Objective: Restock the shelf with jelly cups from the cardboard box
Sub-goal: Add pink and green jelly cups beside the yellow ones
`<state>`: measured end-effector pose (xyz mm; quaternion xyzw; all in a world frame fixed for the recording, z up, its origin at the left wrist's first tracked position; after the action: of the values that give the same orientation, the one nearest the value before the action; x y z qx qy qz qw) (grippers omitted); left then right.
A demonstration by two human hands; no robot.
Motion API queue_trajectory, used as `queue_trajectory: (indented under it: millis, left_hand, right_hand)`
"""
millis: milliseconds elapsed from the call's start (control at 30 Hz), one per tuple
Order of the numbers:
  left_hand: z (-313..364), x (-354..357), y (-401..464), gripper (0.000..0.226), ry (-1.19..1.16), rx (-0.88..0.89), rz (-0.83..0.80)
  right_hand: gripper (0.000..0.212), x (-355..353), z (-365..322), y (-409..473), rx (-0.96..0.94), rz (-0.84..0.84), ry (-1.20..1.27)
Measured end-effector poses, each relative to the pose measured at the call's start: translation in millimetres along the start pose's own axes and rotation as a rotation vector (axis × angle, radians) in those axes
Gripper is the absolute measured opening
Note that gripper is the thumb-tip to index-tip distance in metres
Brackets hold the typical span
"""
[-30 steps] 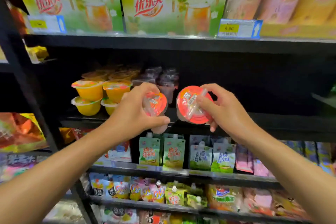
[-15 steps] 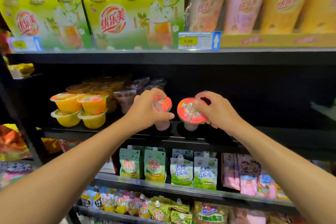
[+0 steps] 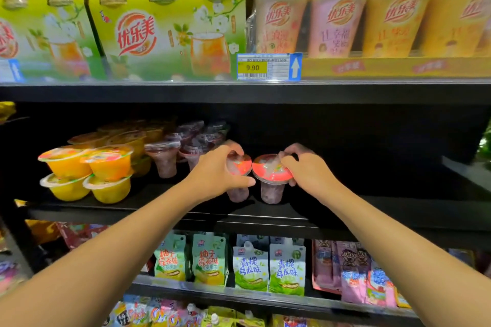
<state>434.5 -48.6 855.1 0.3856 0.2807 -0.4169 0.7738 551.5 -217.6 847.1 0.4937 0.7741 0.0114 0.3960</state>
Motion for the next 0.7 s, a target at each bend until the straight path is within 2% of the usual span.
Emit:
queue_trajectory:
  millis: [267, 467, 700]
  left_hand:
    - [-2.2, -6.3, 3.0, 0.06, 0.037, 0.039, -0.021]
    - [-2.4, -2.6, -3.8, 0.061, 0.068, 0.053, 0.015]
    - [-8.5, -4.9, -13.4, 0.08, 0.089, 0.038, 0.04]
  right_hand:
    - [0.028, 8.6, 12.3, 8.1, 0.147, -0.03, 0.079]
    - [0.024, 8.1, 22.3, 6.2, 0.238, 0.005, 0.225]
    - [0.013, 13.1, 21.3, -1.5, 0.232, -0.007, 0.272]
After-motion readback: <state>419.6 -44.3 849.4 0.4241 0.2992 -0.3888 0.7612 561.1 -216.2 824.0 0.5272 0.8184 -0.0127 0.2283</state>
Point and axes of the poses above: each hand's wrist, its own y-axis towards the middle knuckle, its own x-axis out of the palm, z = x × y, the point moved 10 cm from there along y, towards the middle knuckle, and after that the axes turned 3 degrees about -x, right-handed, at the moved point
